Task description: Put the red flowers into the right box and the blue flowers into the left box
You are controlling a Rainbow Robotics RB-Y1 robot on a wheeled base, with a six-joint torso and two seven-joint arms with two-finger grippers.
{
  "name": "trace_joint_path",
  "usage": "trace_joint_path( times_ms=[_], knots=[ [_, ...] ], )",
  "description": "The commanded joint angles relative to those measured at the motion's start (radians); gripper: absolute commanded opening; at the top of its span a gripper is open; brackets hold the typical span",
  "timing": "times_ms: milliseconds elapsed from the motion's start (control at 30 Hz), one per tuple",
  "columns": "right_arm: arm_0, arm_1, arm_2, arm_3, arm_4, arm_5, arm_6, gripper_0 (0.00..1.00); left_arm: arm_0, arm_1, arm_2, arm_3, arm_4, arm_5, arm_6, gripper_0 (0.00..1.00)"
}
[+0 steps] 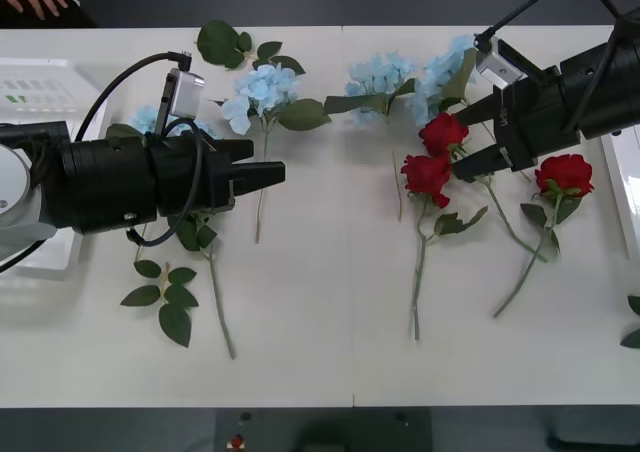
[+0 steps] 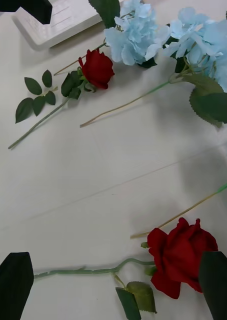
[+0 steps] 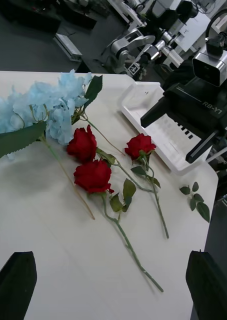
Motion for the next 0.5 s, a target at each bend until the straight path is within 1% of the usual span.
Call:
trace_joint_path(
  times_ms=[33,500],
  knots=[
    [-0.012,-0.004,-0.015,-0.014,-0.006,0.0,0.031,1.0,-0.005,0.0,0.015,-0.006,0.003,-0.001,-0.036,0.87],
    [-0.012,-0.004,-0.015,-0.014,-0.006,0.0,0.031,1.0,-0.005,0.0,0.015,-0.006,0.003,-0.001,-0.036,0.87]
  ],
)
